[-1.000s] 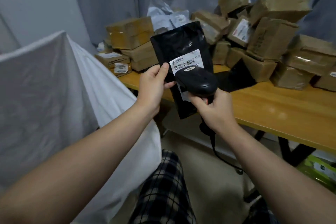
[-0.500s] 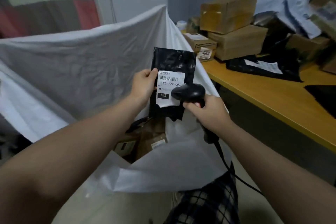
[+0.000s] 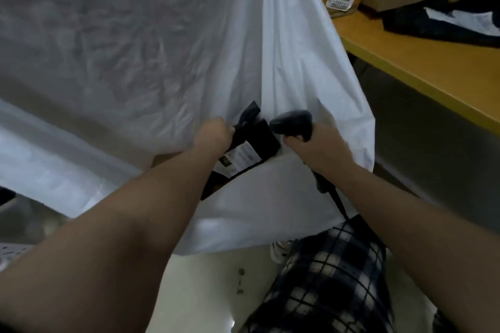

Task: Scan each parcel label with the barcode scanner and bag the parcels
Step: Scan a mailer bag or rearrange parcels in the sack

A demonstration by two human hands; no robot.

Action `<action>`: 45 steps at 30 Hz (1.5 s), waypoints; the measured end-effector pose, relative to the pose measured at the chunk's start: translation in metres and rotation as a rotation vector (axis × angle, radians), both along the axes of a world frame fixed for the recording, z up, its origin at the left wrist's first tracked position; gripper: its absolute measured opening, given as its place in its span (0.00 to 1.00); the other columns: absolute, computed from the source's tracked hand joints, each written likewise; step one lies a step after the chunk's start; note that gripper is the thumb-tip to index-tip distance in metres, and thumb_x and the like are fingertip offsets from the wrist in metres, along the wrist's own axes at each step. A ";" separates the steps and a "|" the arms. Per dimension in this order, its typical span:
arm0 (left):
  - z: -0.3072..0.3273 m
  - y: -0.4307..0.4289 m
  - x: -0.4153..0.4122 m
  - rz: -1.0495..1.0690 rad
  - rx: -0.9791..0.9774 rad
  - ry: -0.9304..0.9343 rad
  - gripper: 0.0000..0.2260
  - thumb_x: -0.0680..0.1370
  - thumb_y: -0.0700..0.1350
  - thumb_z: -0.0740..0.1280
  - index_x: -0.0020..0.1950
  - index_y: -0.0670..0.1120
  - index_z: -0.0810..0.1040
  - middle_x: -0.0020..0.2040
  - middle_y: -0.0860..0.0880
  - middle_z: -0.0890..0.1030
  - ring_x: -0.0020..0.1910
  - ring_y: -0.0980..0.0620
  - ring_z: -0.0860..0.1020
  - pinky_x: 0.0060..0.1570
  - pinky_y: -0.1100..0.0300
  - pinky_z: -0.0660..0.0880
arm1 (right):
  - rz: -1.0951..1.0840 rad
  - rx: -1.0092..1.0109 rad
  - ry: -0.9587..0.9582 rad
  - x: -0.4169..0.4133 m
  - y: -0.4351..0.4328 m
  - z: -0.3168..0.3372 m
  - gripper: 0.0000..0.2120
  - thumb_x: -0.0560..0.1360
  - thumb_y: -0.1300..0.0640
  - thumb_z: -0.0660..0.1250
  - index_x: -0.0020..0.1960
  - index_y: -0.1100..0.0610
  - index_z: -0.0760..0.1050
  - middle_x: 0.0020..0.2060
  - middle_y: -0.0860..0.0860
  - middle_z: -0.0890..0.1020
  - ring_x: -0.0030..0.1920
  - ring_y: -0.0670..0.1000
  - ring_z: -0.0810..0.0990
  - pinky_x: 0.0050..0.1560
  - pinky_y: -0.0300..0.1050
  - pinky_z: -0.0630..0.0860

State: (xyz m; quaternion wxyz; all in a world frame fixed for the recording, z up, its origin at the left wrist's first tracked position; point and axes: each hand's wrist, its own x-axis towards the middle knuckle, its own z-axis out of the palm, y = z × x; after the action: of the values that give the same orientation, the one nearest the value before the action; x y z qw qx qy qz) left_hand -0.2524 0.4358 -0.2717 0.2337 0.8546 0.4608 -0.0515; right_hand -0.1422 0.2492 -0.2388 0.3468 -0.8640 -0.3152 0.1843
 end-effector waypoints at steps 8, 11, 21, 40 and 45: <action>0.035 -0.024 0.030 -0.108 0.117 -0.238 0.14 0.82 0.47 0.58 0.52 0.38 0.76 0.50 0.39 0.79 0.48 0.42 0.77 0.46 0.53 0.73 | -0.081 0.101 -0.045 0.010 -0.023 0.029 0.11 0.72 0.50 0.68 0.40 0.58 0.74 0.31 0.55 0.80 0.34 0.54 0.81 0.40 0.50 0.79; 0.060 -0.049 0.044 -0.171 0.194 -0.385 0.11 0.81 0.47 0.60 0.53 0.41 0.76 0.51 0.42 0.79 0.50 0.43 0.76 0.47 0.53 0.74 | -0.130 0.168 -0.064 0.015 -0.051 0.048 0.14 0.72 0.50 0.69 0.35 0.59 0.72 0.31 0.59 0.80 0.35 0.58 0.82 0.42 0.54 0.79; 0.134 -0.193 0.131 -0.638 0.264 -0.658 0.09 0.81 0.50 0.61 0.54 0.46 0.77 0.48 0.48 0.78 0.49 0.49 0.75 0.46 0.56 0.73 | -0.503 0.479 -0.211 0.059 -0.209 0.109 0.15 0.74 0.54 0.71 0.33 0.54 0.69 0.27 0.51 0.75 0.30 0.51 0.80 0.34 0.45 0.73; 0.155 -0.361 0.317 -1.108 0.410 -0.156 0.31 0.79 0.60 0.61 0.75 0.42 0.61 0.75 0.41 0.64 0.72 0.43 0.65 0.68 0.50 0.66 | -0.951 0.792 0.134 0.120 -0.351 0.109 0.12 0.75 0.55 0.69 0.36 0.59 0.74 0.28 0.56 0.76 0.24 0.53 0.76 0.34 0.48 0.77; 0.156 -0.372 0.300 -1.134 0.775 -0.172 0.14 0.81 0.36 0.55 0.66 0.43 0.68 0.57 0.42 0.78 0.54 0.42 0.77 0.42 0.54 0.70 | -0.895 0.837 0.108 0.116 -0.355 0.103 0.12 0.76 0.56 0.69 0.37 0.60 0.75 0.27 0.56 0.76 0.25 0.52 0.76 0.32 0.46 0.77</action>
State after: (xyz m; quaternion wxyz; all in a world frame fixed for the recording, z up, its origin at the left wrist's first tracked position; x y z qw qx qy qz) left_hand 0.0473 0.0639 -0.1160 -0.1158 0.9865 -0.0920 0.0708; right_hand -0.0261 -0.1061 -0.1359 0.7158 -0.6925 0.0505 -0.0749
